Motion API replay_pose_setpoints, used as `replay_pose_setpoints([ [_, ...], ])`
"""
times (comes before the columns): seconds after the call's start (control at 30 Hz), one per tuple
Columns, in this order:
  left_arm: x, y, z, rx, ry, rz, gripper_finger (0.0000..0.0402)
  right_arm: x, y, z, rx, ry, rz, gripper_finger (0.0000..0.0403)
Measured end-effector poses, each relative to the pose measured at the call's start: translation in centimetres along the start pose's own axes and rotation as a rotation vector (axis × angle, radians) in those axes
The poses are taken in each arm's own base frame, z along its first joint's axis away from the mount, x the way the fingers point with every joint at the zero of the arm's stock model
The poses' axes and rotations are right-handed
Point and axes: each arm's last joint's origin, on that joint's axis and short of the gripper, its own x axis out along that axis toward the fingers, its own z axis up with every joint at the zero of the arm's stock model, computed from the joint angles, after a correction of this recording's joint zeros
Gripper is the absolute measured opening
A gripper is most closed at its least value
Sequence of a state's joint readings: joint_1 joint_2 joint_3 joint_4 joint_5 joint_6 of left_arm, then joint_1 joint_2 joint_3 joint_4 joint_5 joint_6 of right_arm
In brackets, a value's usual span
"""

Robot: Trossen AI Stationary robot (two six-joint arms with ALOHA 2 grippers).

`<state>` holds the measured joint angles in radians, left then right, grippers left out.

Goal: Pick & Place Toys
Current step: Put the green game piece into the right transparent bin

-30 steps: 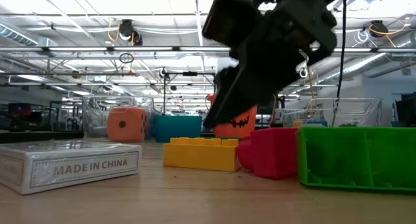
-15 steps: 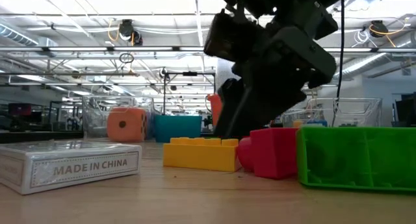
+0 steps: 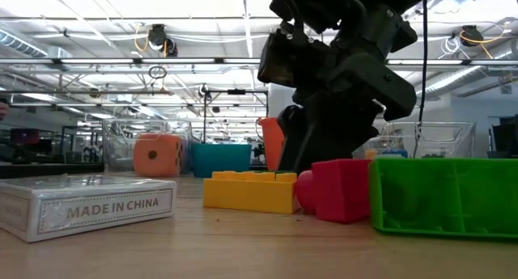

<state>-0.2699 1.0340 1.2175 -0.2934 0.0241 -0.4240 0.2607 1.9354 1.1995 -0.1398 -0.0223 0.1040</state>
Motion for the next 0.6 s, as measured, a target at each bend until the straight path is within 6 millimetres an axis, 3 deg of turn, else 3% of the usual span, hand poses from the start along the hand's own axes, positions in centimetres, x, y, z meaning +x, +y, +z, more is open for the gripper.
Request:
replay_pose_setpoints([
  [0.4,0.0,0.01,-0.03,0.0,0.003,0.002,0.0207,0.0,-0.02,0.01,0.008,-0.001,0.0,0.0139],
  [0.6,0.0,0.01,-0.03,0.0,0.003,0.002,0.0207,-0.55,-0.32,0.66,0.022,-0.054,0.004,0.0142],
])
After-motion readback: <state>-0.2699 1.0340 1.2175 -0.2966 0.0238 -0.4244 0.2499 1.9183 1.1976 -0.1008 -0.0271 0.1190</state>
